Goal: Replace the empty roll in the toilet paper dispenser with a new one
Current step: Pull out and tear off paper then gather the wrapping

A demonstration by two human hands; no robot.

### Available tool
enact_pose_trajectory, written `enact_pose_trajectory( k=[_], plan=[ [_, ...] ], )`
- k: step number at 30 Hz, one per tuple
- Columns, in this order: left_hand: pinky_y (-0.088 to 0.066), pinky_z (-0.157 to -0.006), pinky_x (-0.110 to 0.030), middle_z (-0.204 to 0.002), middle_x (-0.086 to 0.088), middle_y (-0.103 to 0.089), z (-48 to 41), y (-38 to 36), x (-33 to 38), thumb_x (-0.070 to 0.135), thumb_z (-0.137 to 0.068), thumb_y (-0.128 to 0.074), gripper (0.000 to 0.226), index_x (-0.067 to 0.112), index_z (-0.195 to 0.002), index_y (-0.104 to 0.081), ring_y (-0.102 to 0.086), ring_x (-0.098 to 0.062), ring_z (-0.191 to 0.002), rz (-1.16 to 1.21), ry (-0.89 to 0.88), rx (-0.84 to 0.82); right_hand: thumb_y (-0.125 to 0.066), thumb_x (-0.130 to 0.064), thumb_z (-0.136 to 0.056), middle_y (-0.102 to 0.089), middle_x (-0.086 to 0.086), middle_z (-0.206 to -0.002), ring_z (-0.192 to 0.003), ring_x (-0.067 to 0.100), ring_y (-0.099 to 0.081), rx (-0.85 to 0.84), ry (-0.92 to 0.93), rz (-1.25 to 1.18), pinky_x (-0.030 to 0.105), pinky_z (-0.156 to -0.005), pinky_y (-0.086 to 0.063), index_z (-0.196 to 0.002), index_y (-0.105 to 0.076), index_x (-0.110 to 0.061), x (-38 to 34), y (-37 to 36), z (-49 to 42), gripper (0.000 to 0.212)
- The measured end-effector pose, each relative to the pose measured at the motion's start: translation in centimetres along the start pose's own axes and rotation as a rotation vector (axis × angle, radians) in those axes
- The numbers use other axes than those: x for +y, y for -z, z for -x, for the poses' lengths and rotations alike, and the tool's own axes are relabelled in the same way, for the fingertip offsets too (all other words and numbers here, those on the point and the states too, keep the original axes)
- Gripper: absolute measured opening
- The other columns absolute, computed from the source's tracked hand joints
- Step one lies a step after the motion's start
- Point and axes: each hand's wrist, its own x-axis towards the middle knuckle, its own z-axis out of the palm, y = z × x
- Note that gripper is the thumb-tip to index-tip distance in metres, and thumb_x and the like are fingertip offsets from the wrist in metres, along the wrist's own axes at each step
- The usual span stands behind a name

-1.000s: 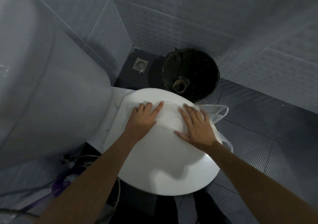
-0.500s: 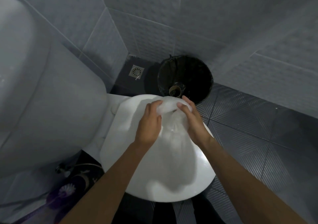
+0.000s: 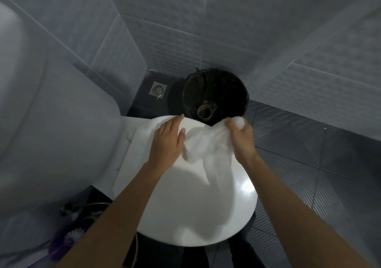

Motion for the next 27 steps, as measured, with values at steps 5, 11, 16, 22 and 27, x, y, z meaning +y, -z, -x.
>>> enact_pose_trajectory(
  k=[5, 11, 16, 22, 27],
  plan=[
    [-0.025, -0.115, -0.044, -0.153, -0.009, -0.035, -2.6, -2.2, -2.2, 0.038, -0.098, -0.02, 0.054, 0.016, -0.144, -0.038, -0.029, -0.027, -0.144, -0.222, 0.006, -0.018, -0.047, -0.005, -0.093, -0.069, 0.001, -0.091, -0.086, 0.005, -0.064, 0.013, 0.288, 0.126, 0.02, -0.081, -0.049, -0.093, -0.058, -0.021, -1.5, -0.1, -1.6, 0.02],
    [-0.026, -0.116, -0.047, -0.15, -0.009, -0.042, -2.7, -4.1, -3.6, 0.034, -0.1, -0.028, 0.048, 0.017, -0.143, -0.041, -0.032, -0.026, -0.143, -0.295, -0.009, 0.055, -0.044, -0.042, -0.091, -0.053, -0.013, -0.078, -0.068, -0.009, -0.049, 0.326, 0.456, -0.043, 0.009, -0.069, -0.041, -0.088, -0.056, -0.011, -3.9, -1.3, -2.6, 0.033],
    [-0.025, -0.115, -0.046, -0.148, -0.008, -0.044, -2.8, -4.0, -3.5, 0.035, -0.099, -0.027, 0.048, 0.018, -0.142, -0.042, -0.033, -0.025, -0.141, -0.299, -0.004, 0.048, -0.04, -0.019, -0.092, -0.044, 0.003, -0.106, -0.091, -0.007, -0.043, 0.305, 0.632, 0.056, 0.006, -0.084, -0.036, -0.109, -0.04, -0.009, -2.2, -2.1, -1.2, 0.02],
    [-0.025, -0.115, -0.045, -0.147, -0.007, -0.045, -2.8, -3.9, -3.2, 0.034, -0.098, -0.028, 0.048, 0.02, -0.141, -0.042, -0.034, -0.025, -0.141, -0.309, 0.017, 0.051, -0.045, -0.028, -0.098, -0.047, -0.007, -0.122, -0.113, -0.003, -0.044, 0.11, 0.438, 0.344, 0.002, -0.095, -0.031, -0.133, -0.043, -0.009, 5.2, -2.1, 0.8, 0.039],
    [-0.026, -0.114, -0.046, -0.147, -0.008, -0.046, -2.8, -3.9, -3.3, 0.035, -0.097, -0.026, 0.049, 0.019, -0.141, -0.042, -0.035, -0.026, -0.14, -0.318, 0.014, 0.055, -0.056, -0.041, -0.089, -0.062, 0.01, -0.09, -0.085, 0.029, -0.058, 0.248, 0.488, 0.833, 0.032, -0.077, -0.041, -0.083, -0.066, -0.006, 7.3, -2.0, 0.1, 0.037]
  ],
)
